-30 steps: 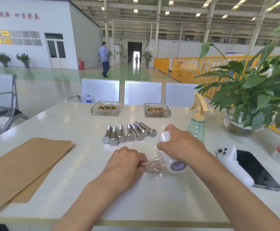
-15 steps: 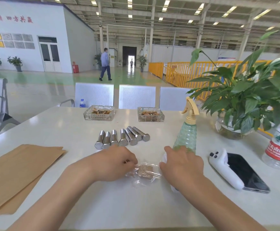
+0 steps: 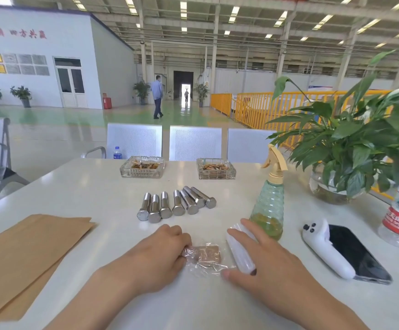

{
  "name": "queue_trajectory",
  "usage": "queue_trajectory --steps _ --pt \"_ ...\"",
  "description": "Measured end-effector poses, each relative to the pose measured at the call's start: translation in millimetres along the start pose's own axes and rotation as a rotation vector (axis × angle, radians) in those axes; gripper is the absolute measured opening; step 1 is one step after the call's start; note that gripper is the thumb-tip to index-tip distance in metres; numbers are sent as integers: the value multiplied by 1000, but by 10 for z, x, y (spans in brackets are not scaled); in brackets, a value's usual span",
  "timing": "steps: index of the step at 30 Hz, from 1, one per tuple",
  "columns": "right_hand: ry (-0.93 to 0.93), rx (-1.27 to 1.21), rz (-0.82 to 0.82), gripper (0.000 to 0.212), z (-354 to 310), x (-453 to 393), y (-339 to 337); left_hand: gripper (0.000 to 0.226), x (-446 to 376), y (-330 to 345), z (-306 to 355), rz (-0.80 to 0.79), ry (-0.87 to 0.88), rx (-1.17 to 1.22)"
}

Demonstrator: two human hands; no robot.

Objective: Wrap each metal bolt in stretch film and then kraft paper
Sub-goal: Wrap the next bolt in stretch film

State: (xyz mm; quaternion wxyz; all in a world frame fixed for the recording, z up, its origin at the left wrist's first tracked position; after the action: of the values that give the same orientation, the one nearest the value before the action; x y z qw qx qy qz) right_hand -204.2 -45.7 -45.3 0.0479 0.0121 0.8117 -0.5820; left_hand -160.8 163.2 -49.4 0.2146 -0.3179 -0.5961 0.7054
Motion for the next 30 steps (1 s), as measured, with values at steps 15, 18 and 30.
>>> queue_trajectory --steps 15,18,30 --pt "-1 -912 -101 59 14 -272 -21 18 67 -474 107 325 29 1049" --pt "37 -1214 -175 62 -123 -307 114 22 -8 -483 25 445 -70 1161" --pt "329 -1910 -269 72 -266 -420 397 33 -197 86 -272 434 -559 1783"
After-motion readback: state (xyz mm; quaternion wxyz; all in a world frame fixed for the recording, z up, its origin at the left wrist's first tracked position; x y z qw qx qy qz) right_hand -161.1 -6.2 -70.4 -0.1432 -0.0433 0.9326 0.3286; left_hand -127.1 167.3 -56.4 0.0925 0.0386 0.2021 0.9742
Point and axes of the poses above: each hand's wrist, its own x-axis away from the middle knuckle, its own y-axis out of the palm, z = x × y, the point moved 6 cm from there along -x, towards the middle knuckle, and after that the axes turned 10 degrees about y, right-handed, at the moved point
